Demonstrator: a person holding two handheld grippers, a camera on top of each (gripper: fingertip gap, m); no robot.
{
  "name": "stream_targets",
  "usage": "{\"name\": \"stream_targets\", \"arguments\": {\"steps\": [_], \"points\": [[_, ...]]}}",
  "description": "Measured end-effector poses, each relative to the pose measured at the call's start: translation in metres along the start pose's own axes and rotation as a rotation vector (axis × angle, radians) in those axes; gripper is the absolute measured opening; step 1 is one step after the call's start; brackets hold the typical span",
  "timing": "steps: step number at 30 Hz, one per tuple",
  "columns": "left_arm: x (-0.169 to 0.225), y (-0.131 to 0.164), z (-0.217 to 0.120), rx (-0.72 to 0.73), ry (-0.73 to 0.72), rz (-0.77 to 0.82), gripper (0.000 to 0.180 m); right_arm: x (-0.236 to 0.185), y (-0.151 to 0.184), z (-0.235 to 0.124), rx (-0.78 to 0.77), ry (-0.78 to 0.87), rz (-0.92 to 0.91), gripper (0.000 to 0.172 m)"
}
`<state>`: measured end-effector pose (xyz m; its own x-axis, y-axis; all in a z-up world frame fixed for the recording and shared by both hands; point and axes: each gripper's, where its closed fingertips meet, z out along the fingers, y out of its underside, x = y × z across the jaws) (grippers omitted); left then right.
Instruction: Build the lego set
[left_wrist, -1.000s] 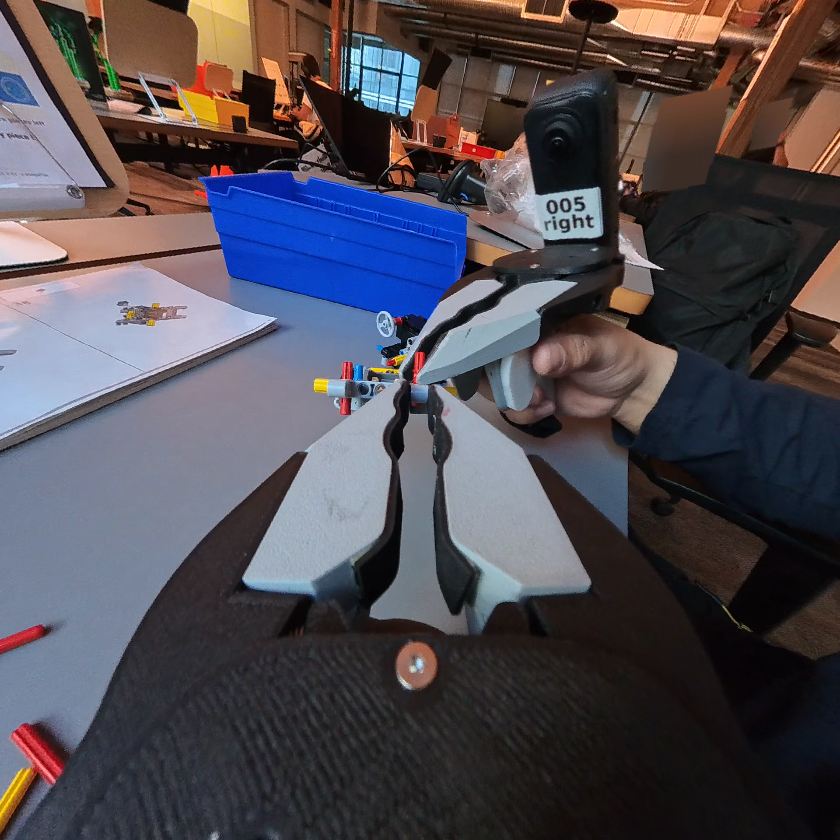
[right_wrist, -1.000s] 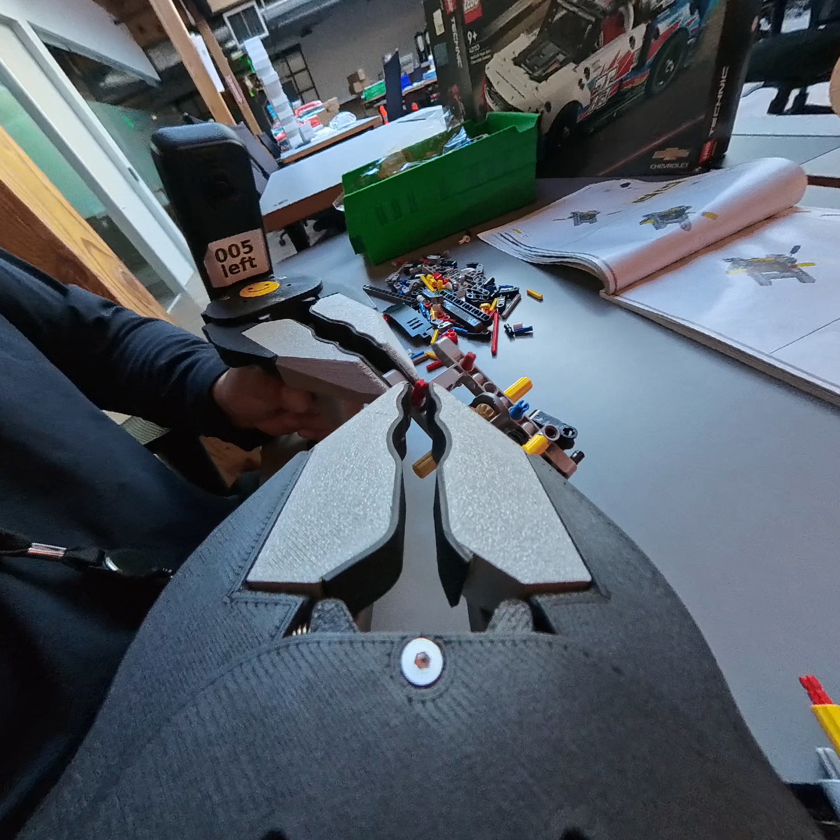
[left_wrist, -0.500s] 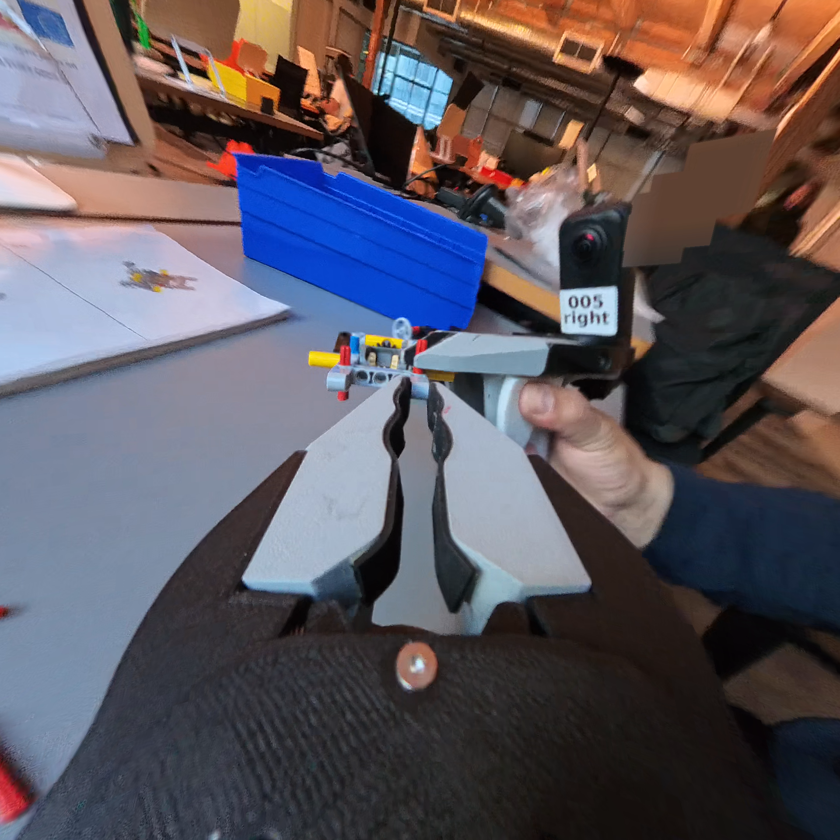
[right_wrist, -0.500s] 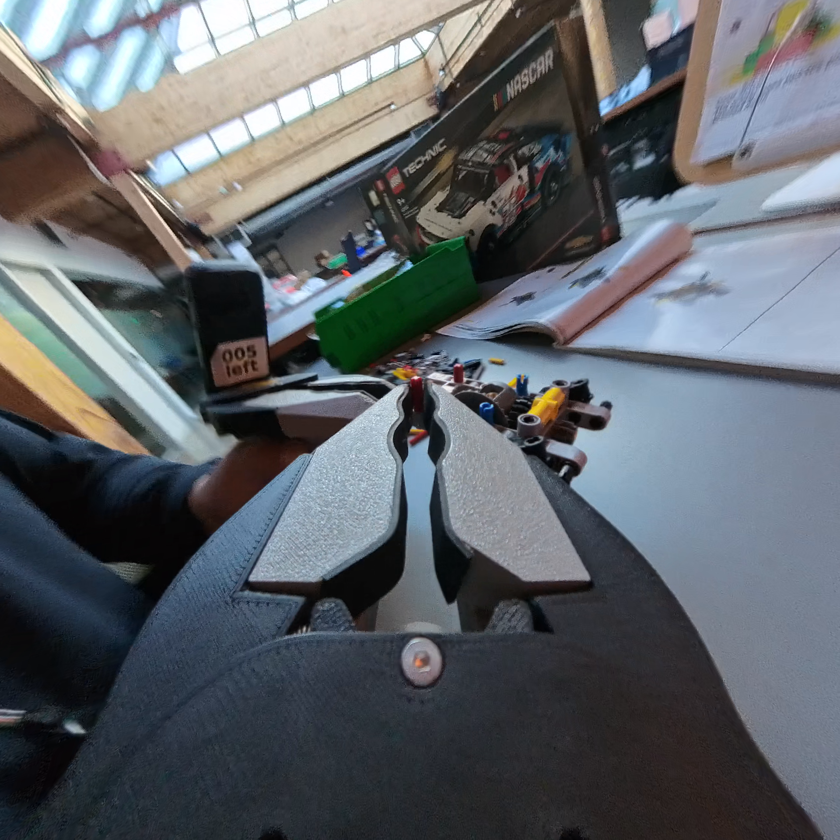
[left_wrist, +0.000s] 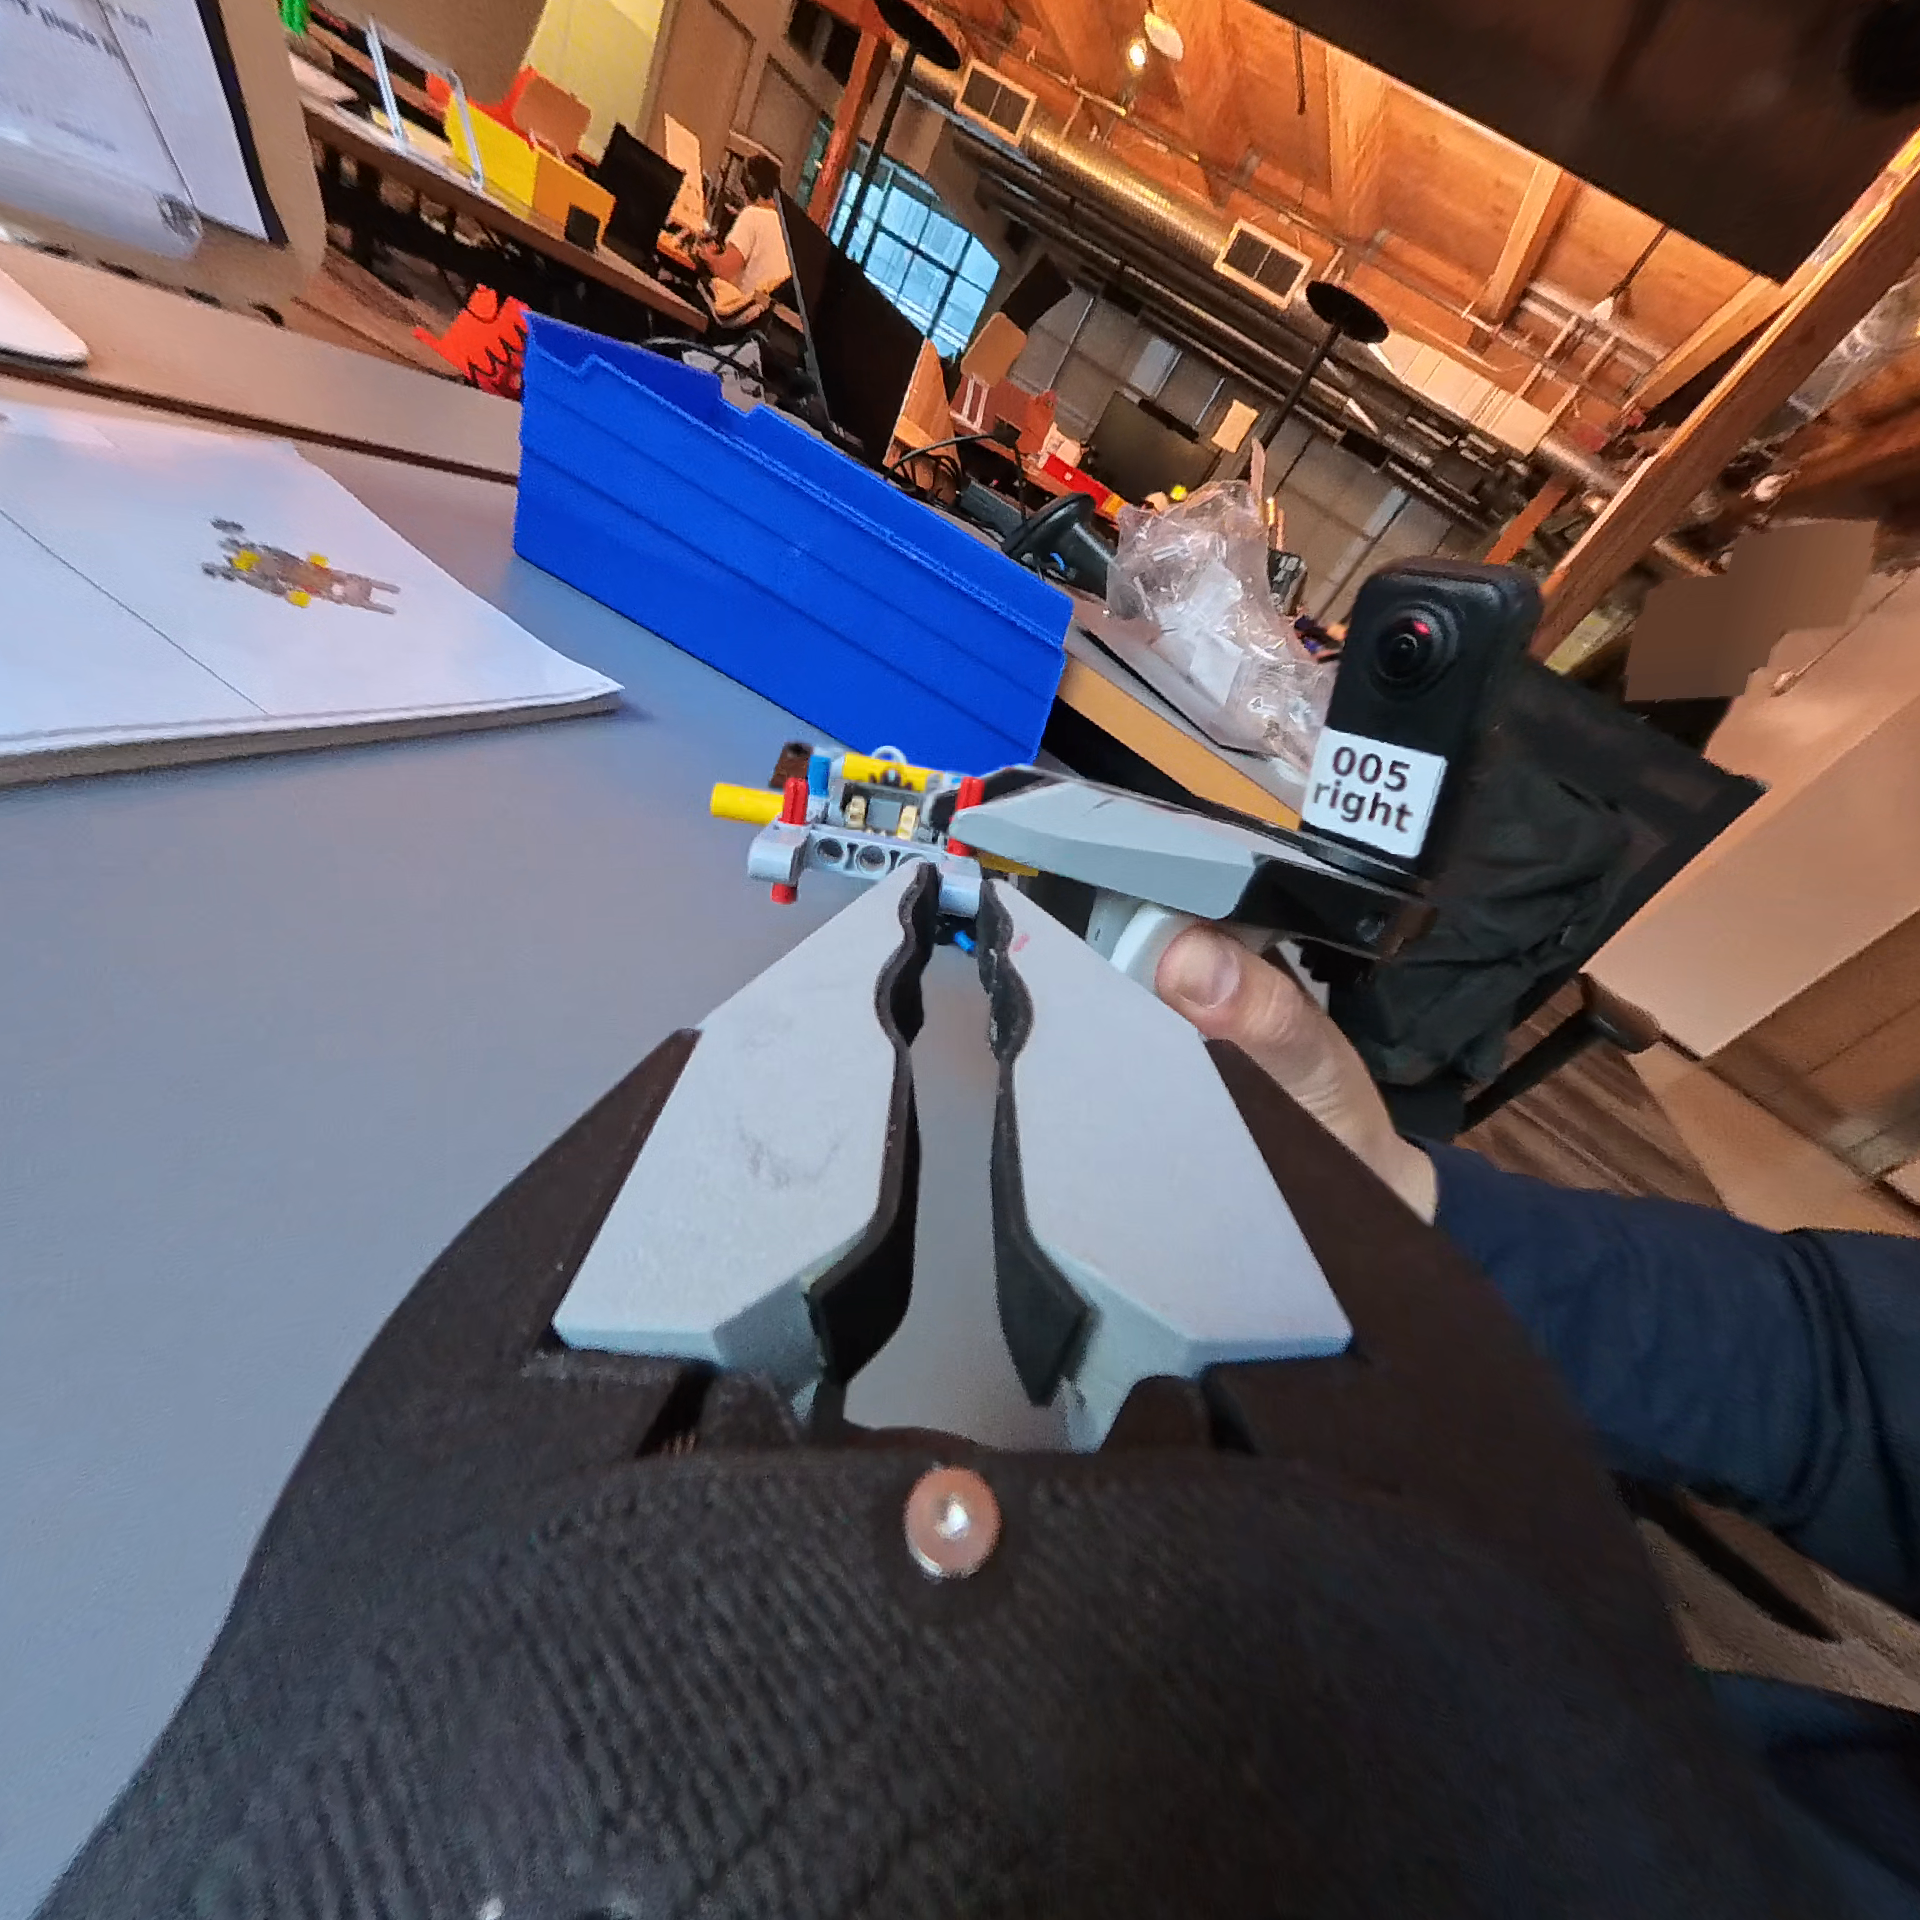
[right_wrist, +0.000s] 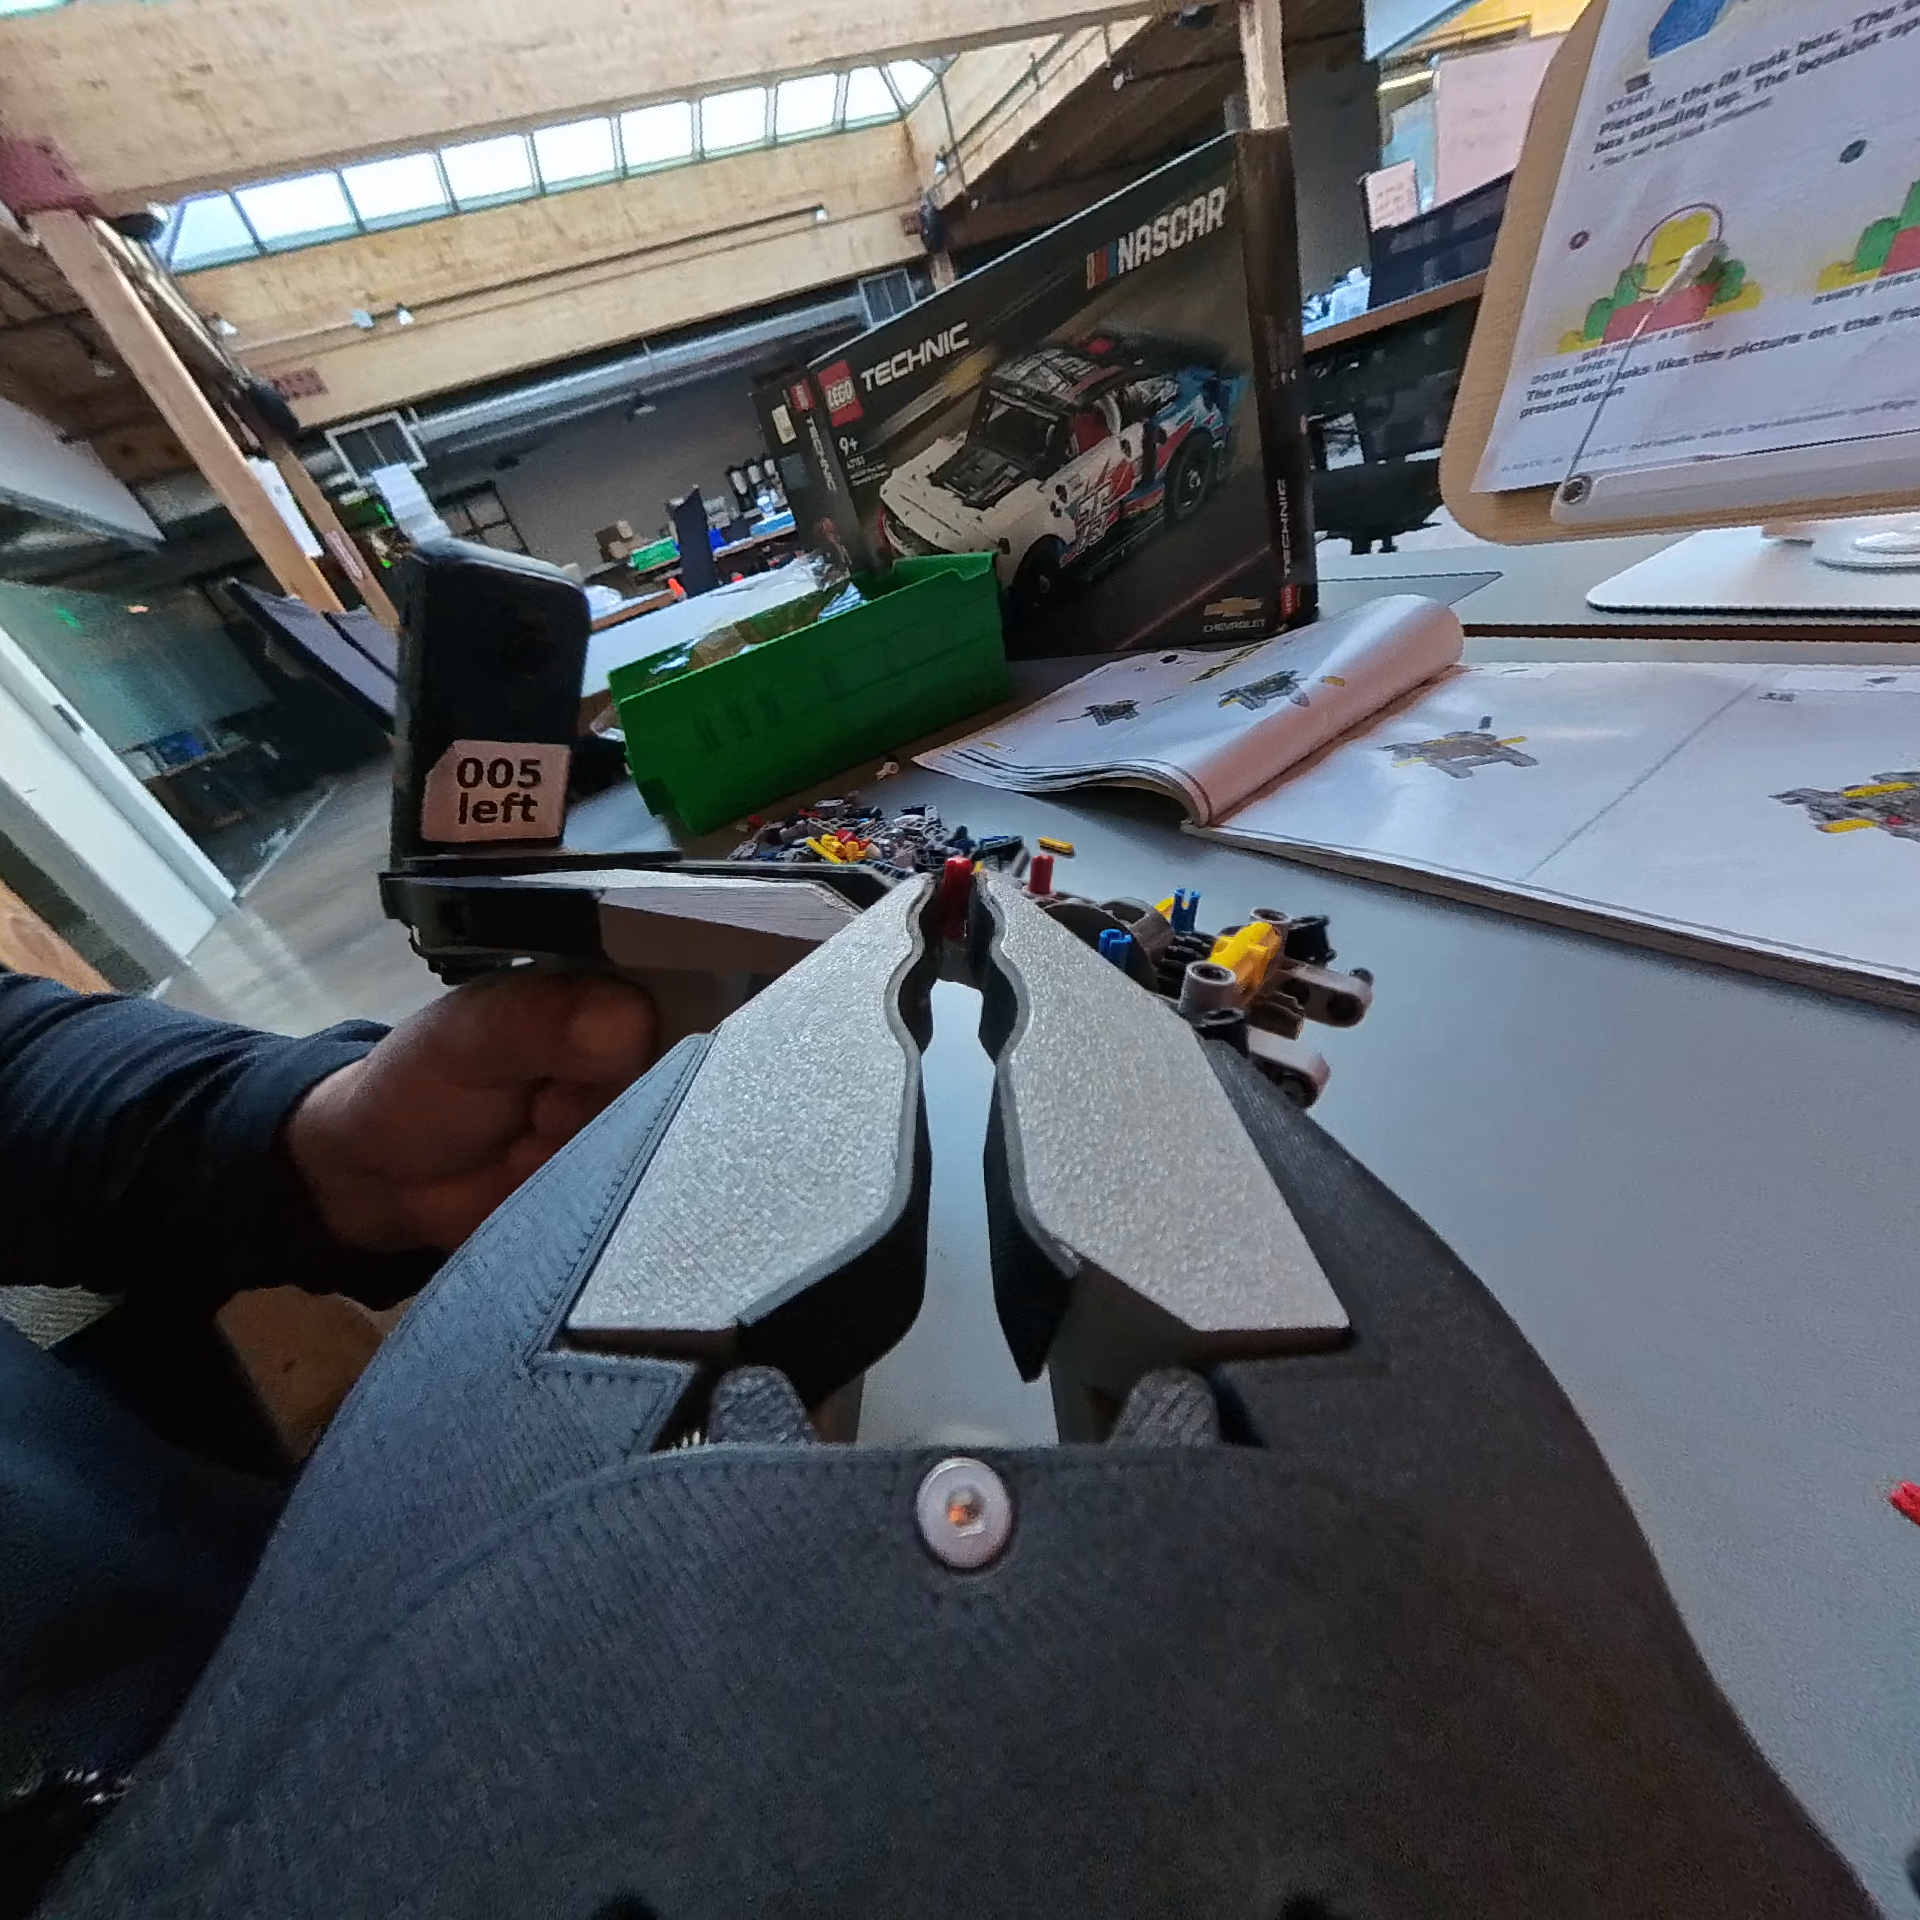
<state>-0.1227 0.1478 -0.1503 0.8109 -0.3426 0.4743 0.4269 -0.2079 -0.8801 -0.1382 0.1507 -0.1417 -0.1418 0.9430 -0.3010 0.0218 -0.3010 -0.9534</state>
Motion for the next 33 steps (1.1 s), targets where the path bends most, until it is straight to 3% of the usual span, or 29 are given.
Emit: {"name": "stream_targets", "arguments": {"steps": [3, 5, 9, 15, 20, 26, 33], "points": [[-0.002, -0.002, -0.003, -0.046, -0.077, 0.243, 0.006, -0.003, 0.000, 0.003, -0.002, -0.037, 0.019, 0.000], [0.002, -0.003, -0.003, -0.089, -0.096, 0.360, 0.030, -0.002, -0.003, 0.001, 0.020, -0.059, 0.056, 0.000], [-0.007, 0.000, -0.008, -0.176, -0.175, 0.575, 0.050, 0.005, -0.004, -0.001, 0.035, -0.101, 0.178, 0.001], [-0.007, -0.002, -0.021, -0.287, -0.243, 1.141, 0.041, 0.009, 0.003, 0.003, -0.015, -0.162, 0.325, 0.001], [-0.011, 0.001, -0.018, -0.379, -0.289, 1.495, 0.034, 0.010, 0.010, 0.006, -0.065, -0.157, 0.353, 0.001], [-0.014, 0.001, -0.006, -0.451, -0.305, 1.699, 0.016, 0.010, 0.018, 0.009, -0.114, -0.111, 0.331, 0.001], [-0.032, 0.010, 0.000, -0.609, -0.353, 1.743, 0.013, 0.013, 0.025, 0.012, -0.161, -0.021, 0.273, 0.002]]}}
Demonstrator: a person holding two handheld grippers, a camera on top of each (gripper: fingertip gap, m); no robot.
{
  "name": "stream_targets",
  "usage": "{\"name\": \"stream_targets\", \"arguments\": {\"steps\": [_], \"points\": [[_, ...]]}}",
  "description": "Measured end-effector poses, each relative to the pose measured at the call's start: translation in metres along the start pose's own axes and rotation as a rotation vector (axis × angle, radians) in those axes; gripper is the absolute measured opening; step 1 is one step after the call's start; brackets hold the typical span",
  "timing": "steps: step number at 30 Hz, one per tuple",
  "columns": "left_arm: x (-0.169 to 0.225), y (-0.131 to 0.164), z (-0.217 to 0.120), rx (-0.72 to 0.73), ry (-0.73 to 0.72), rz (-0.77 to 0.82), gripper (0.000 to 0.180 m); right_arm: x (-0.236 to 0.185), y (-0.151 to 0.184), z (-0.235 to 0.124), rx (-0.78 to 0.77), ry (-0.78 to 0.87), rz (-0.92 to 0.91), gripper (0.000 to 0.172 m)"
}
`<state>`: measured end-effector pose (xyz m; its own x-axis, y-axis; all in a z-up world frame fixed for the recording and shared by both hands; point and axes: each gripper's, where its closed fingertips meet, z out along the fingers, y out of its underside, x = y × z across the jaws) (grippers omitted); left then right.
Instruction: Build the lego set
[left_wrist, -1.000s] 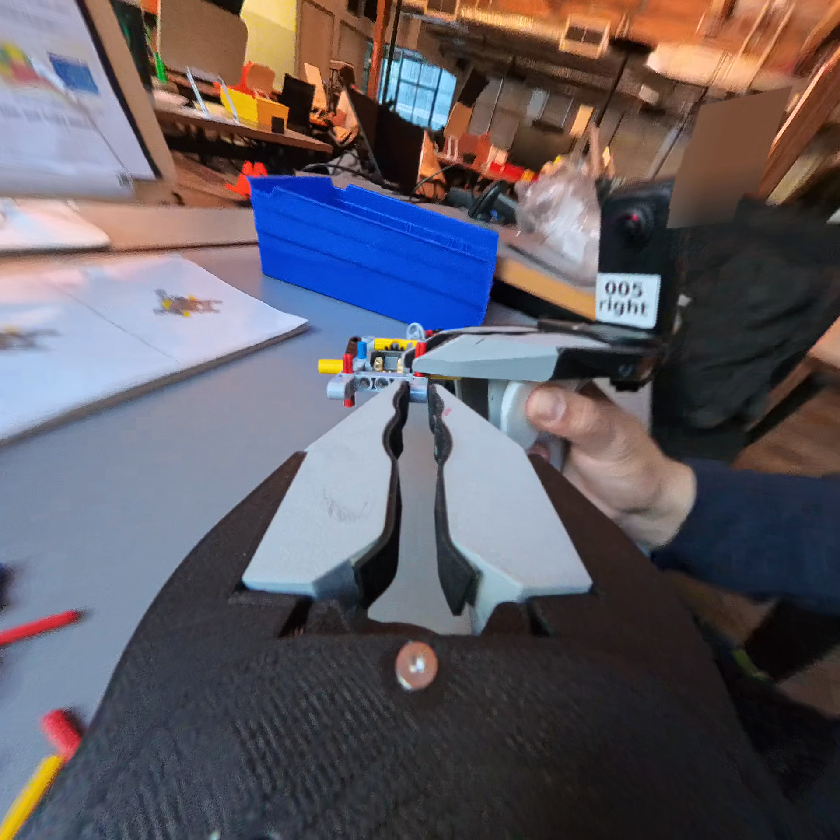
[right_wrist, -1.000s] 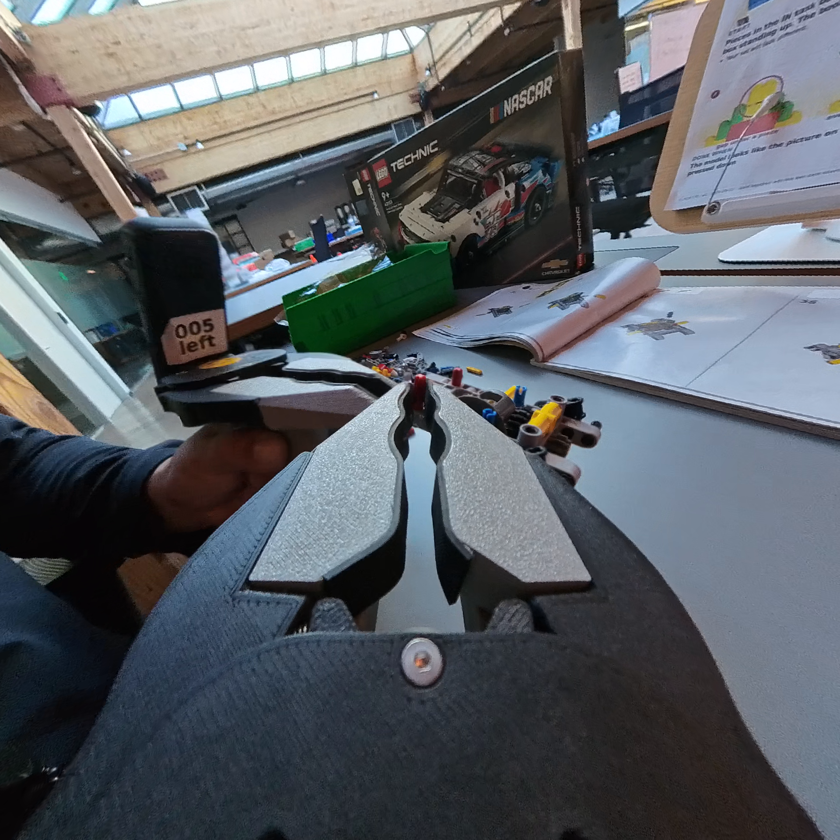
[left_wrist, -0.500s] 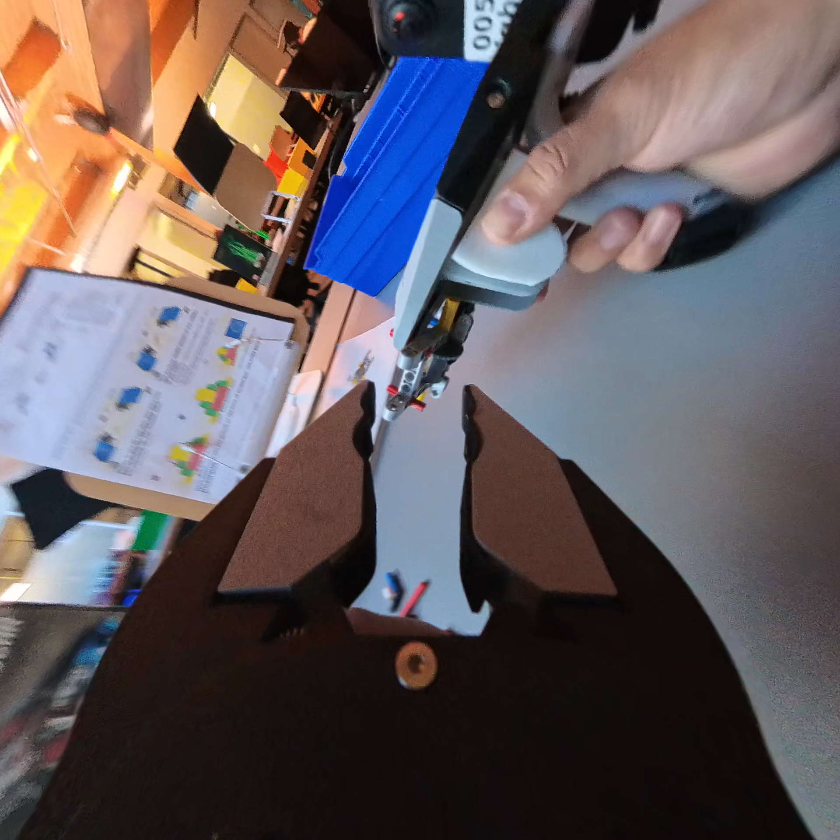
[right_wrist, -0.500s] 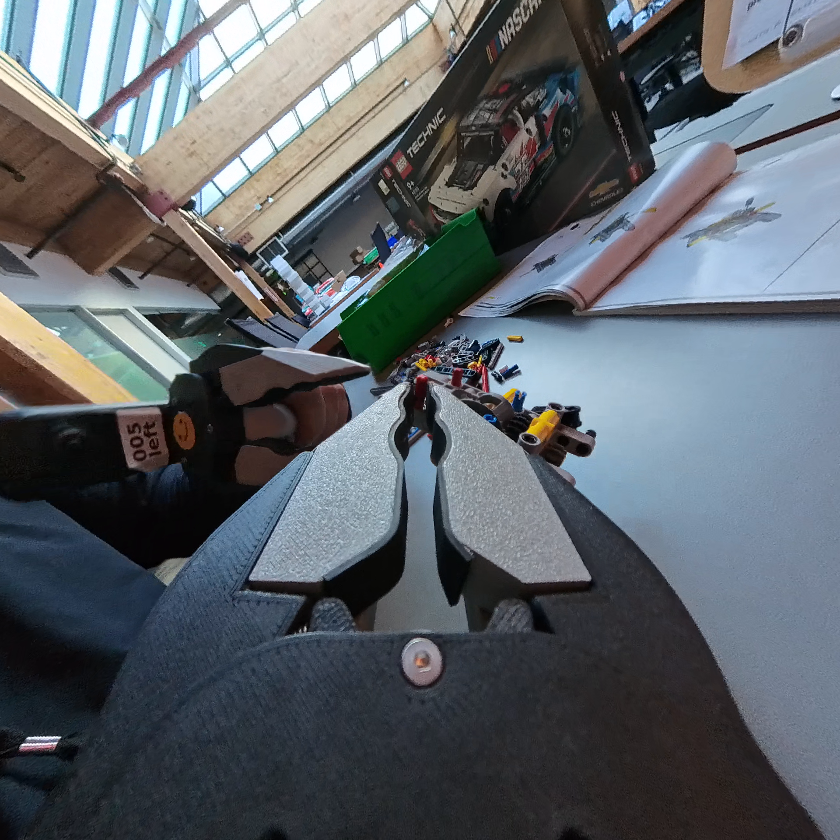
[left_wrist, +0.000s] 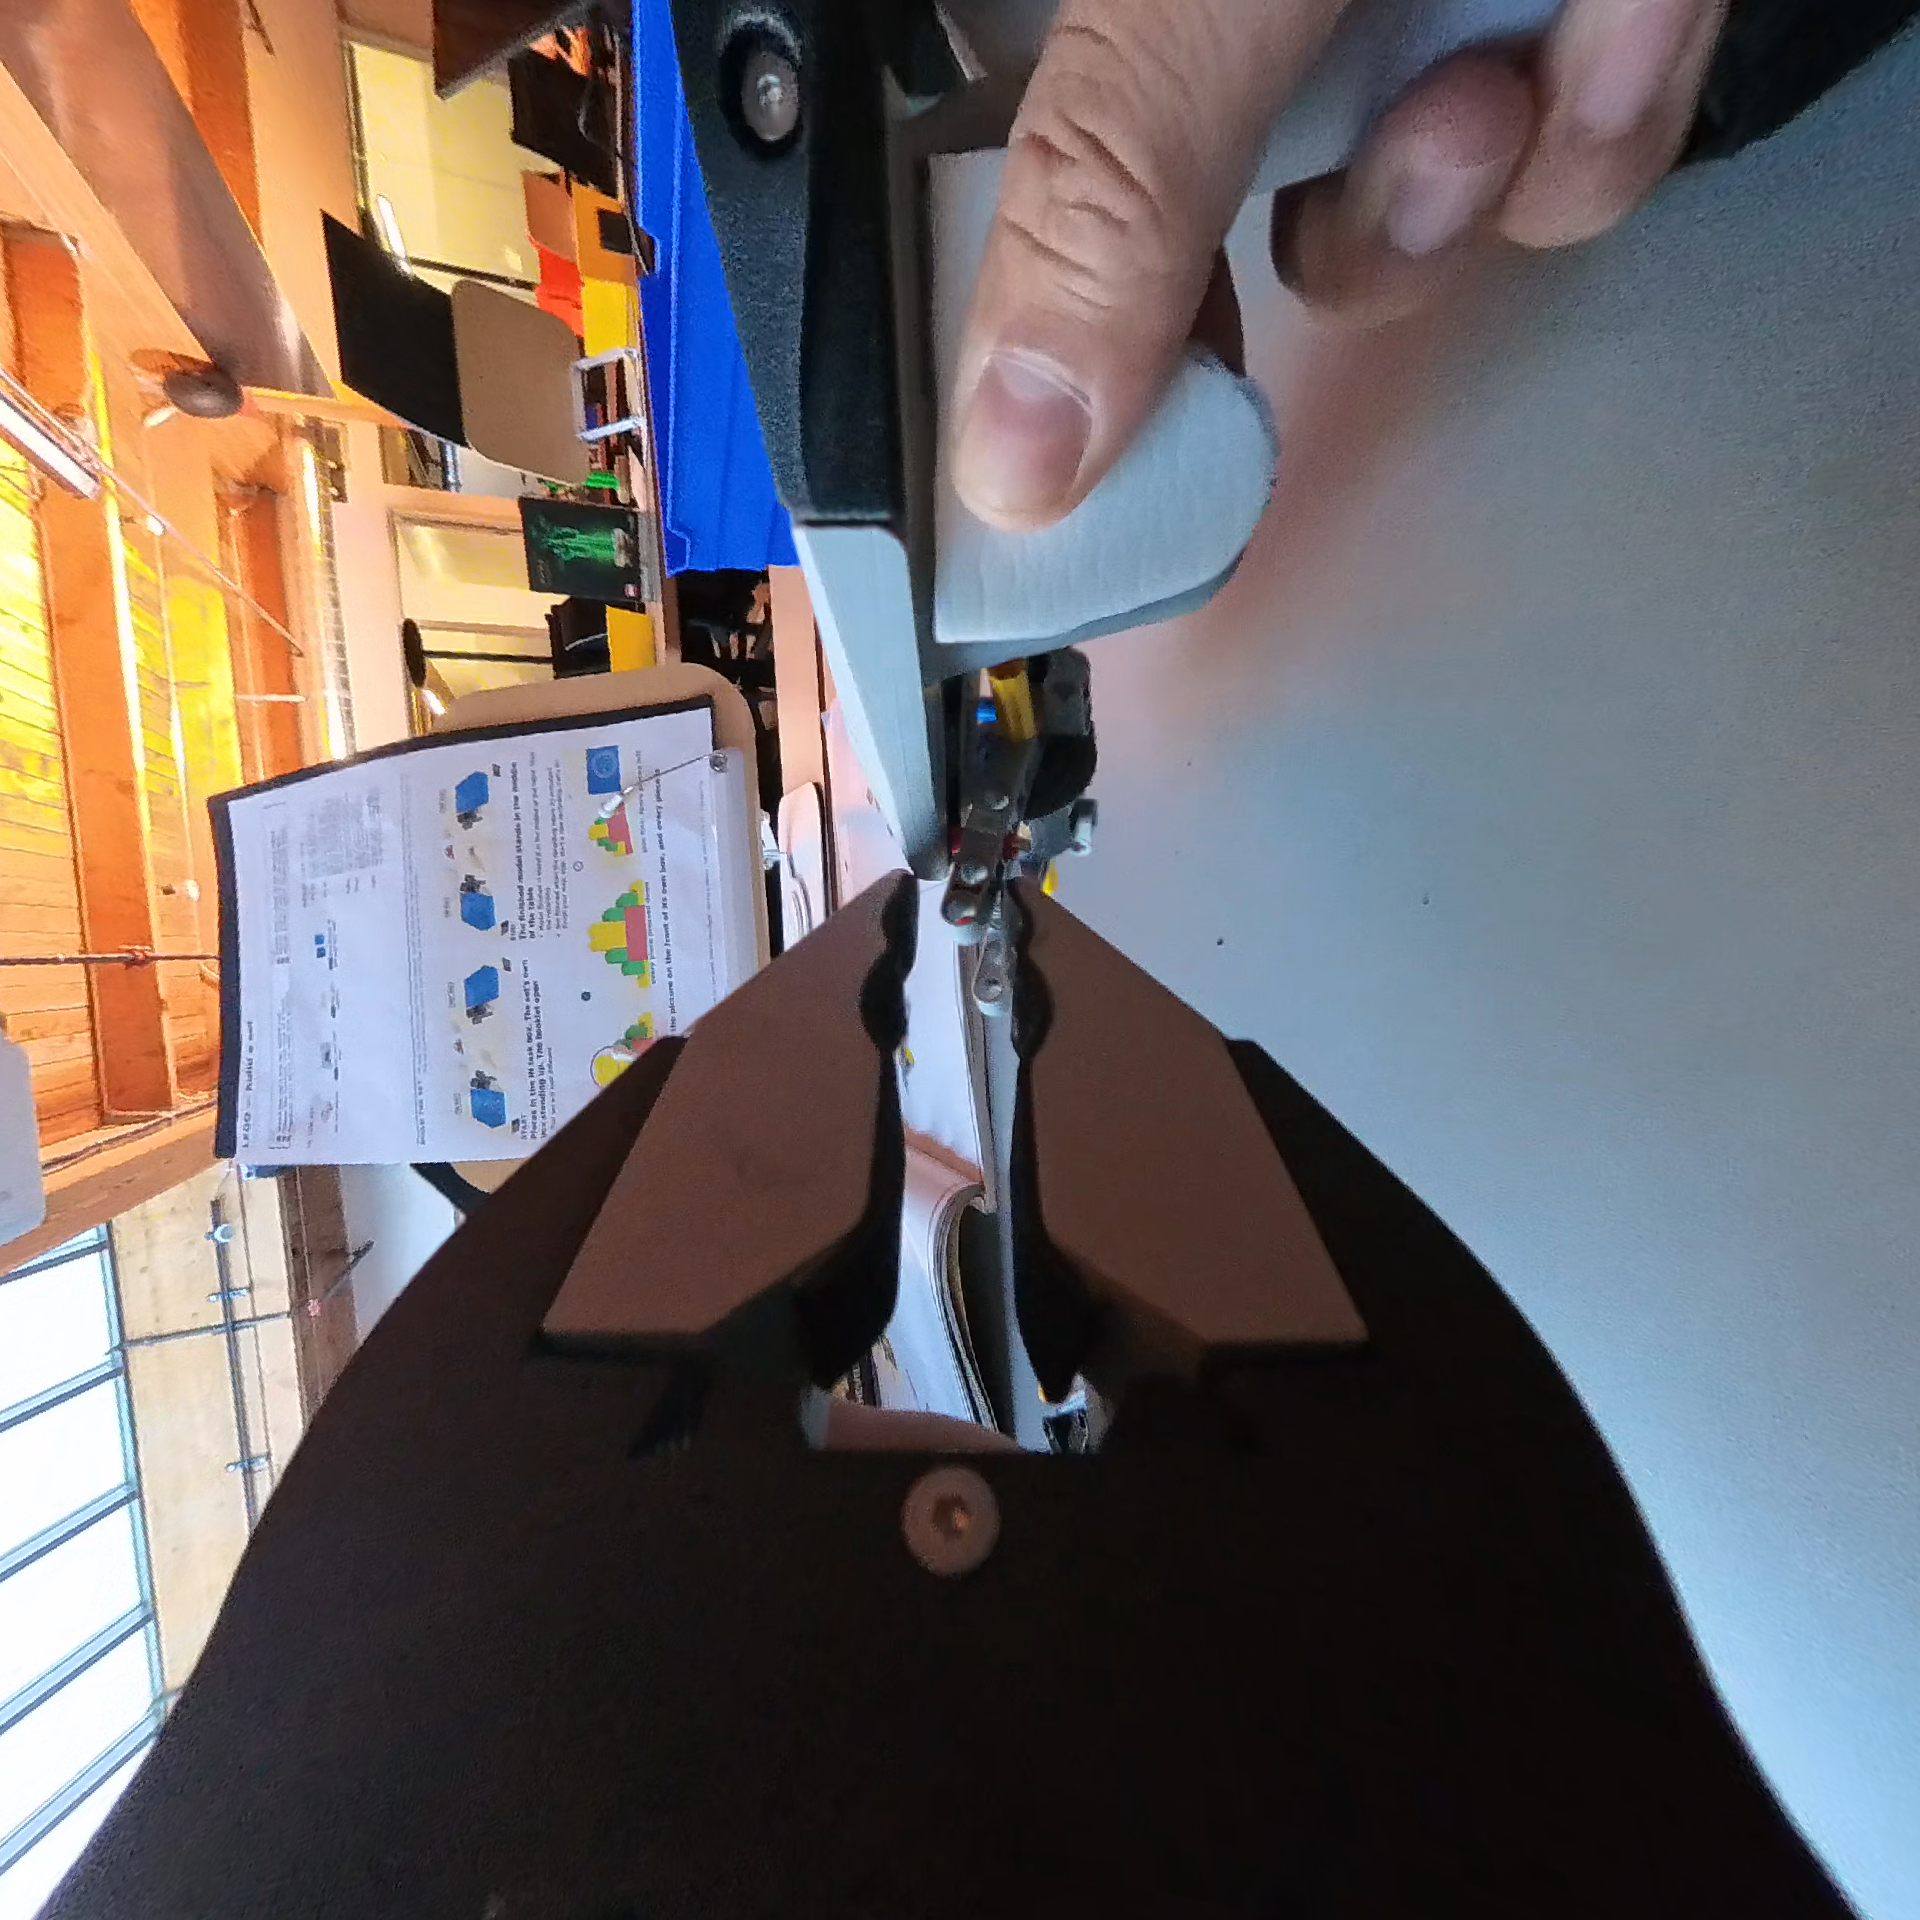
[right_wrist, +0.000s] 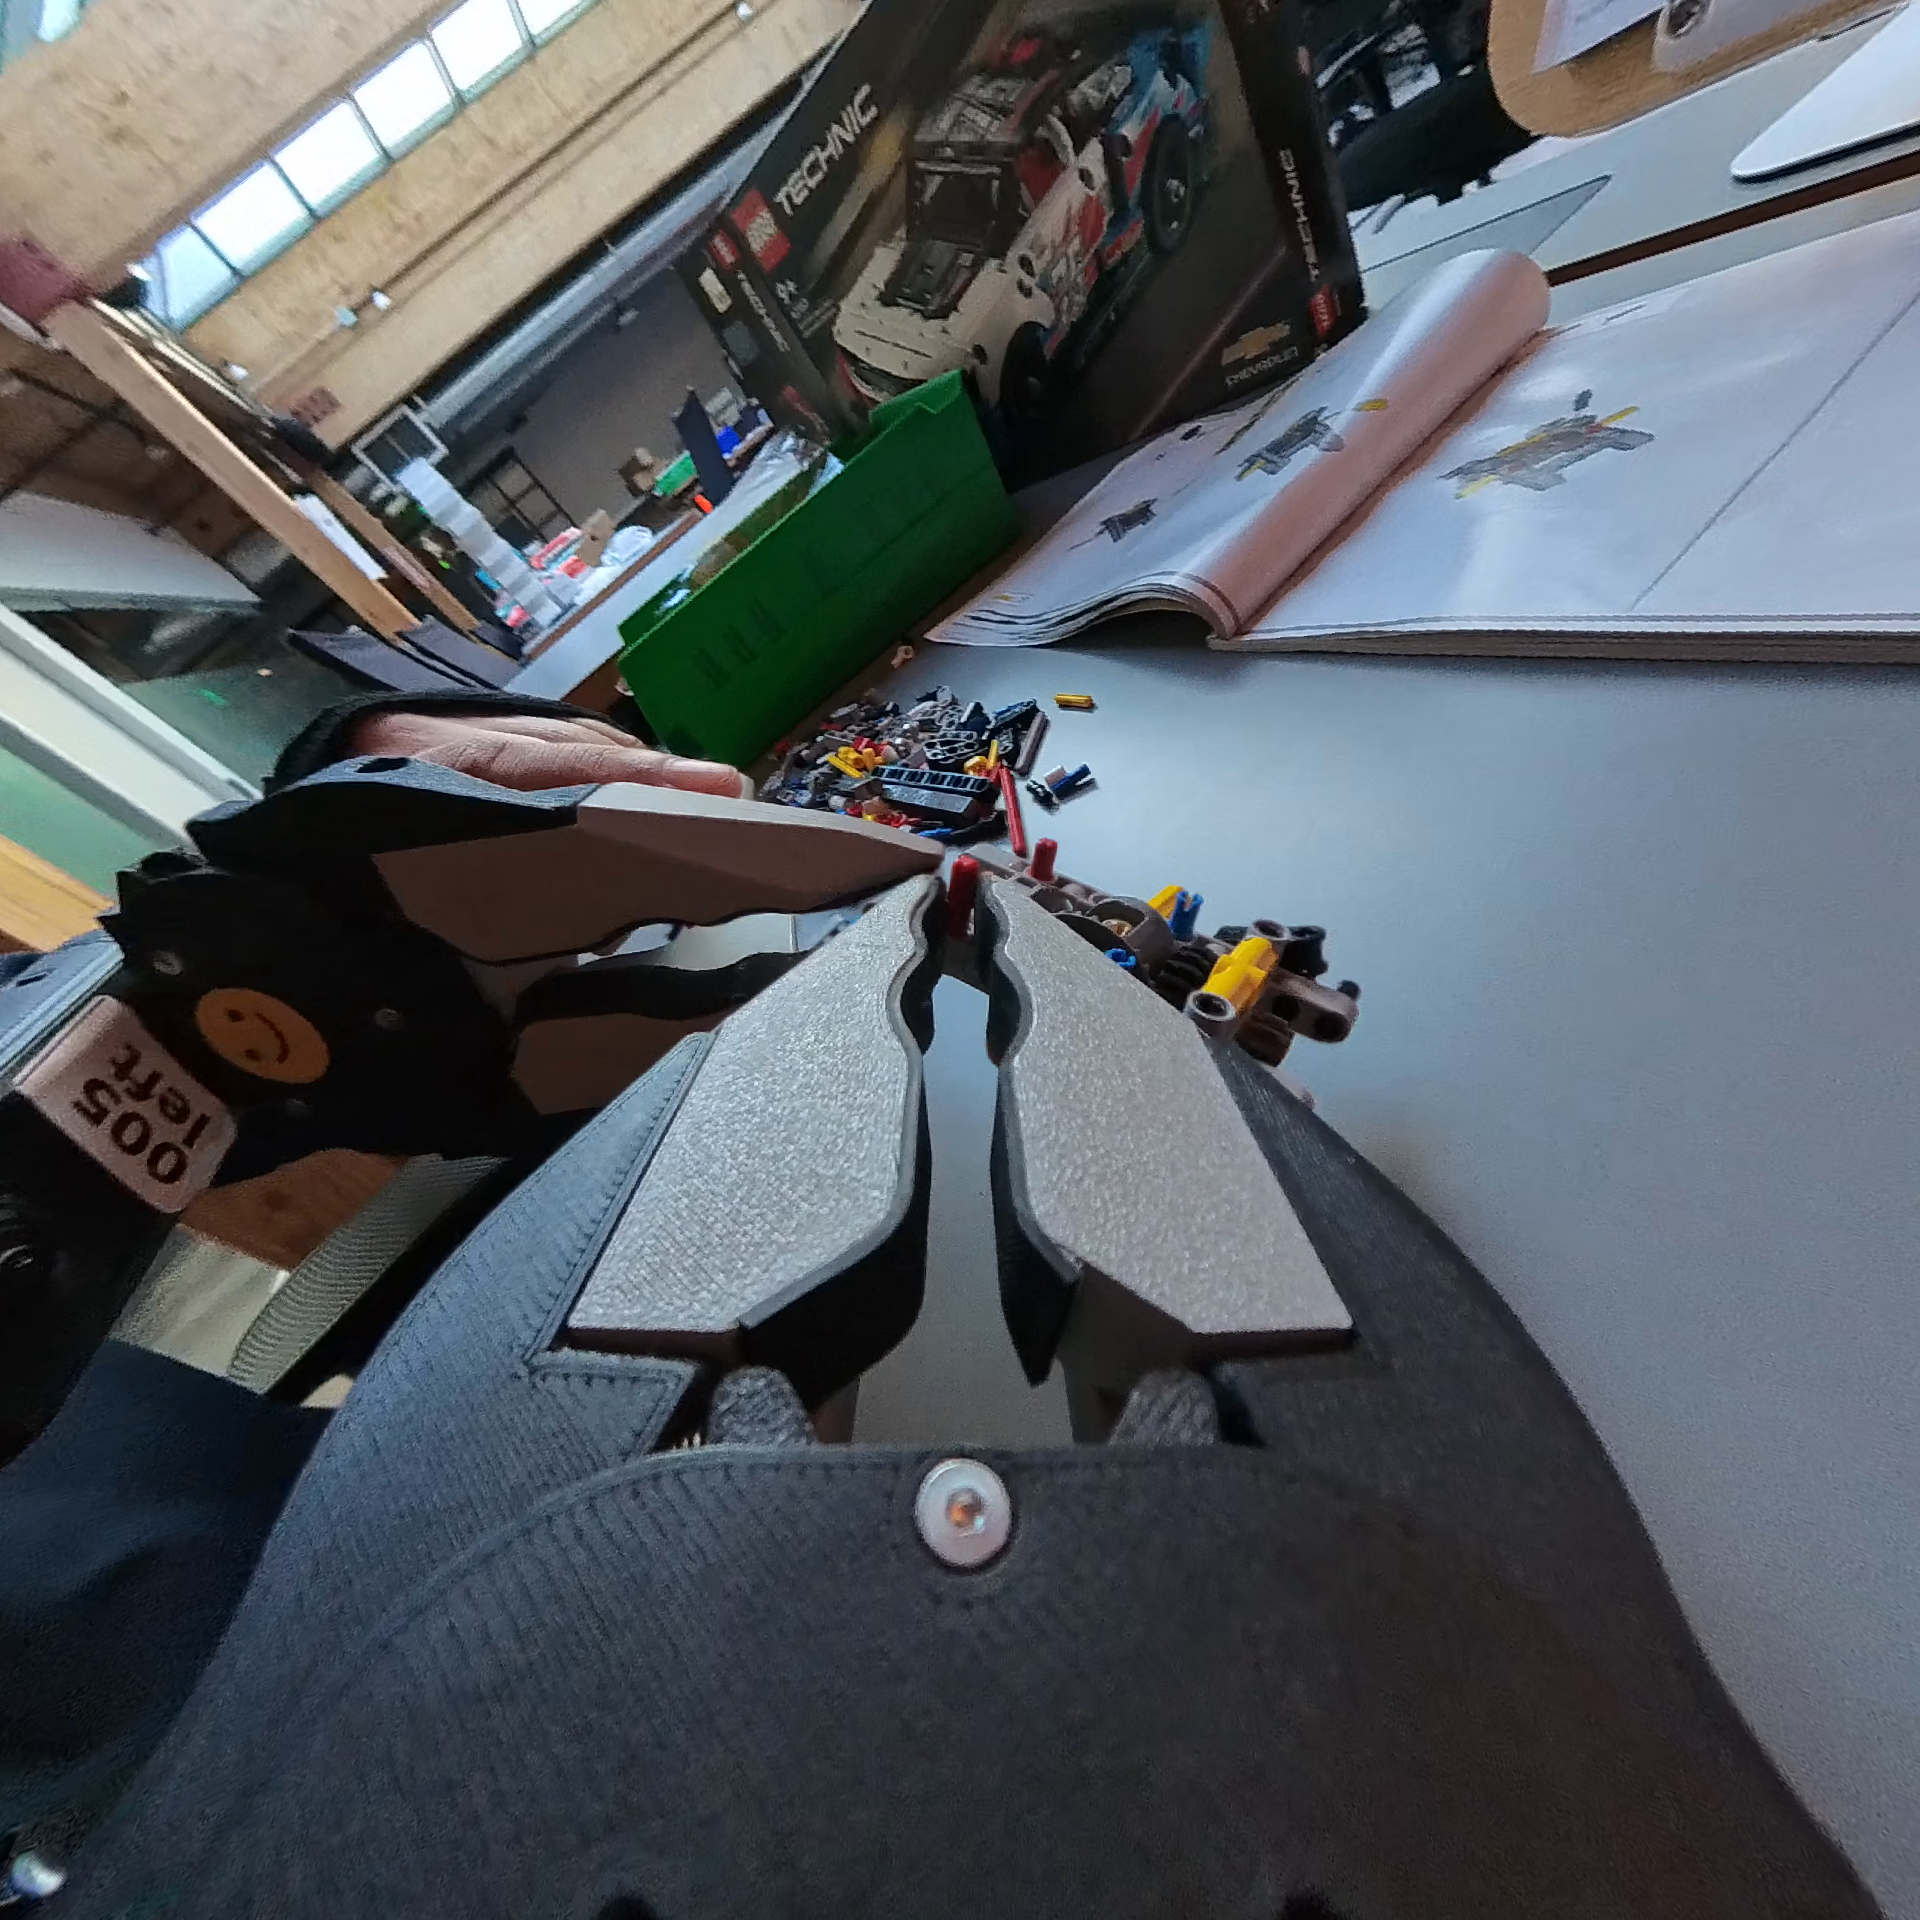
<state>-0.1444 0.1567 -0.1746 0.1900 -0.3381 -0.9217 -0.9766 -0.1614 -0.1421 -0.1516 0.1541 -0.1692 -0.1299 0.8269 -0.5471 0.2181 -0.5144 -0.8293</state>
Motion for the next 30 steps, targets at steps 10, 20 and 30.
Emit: {"name": "stream_targets", "arguments": {"steps": [10, 20, 30], "points": [[0.016, 0.000, -0.003, 0.072, 0.169, -0.286, 0.005, -0.006, 0.006, -0.003, -0.100, 0.048, -0.283, 0.016], [0.028, -0.001, -0.012, 0.201, 0.297, -0.440, 0.004, -0.007, 0.026, -0.012, -0.368, 0.282, -1.113, 0.025], [0.001, 0.029, -0.011, 0.244, 0.243, -0.527, 0.005, -0.074, 0.028, -0.017, -0.270, 0.162, -1.175, 0.004]]}}
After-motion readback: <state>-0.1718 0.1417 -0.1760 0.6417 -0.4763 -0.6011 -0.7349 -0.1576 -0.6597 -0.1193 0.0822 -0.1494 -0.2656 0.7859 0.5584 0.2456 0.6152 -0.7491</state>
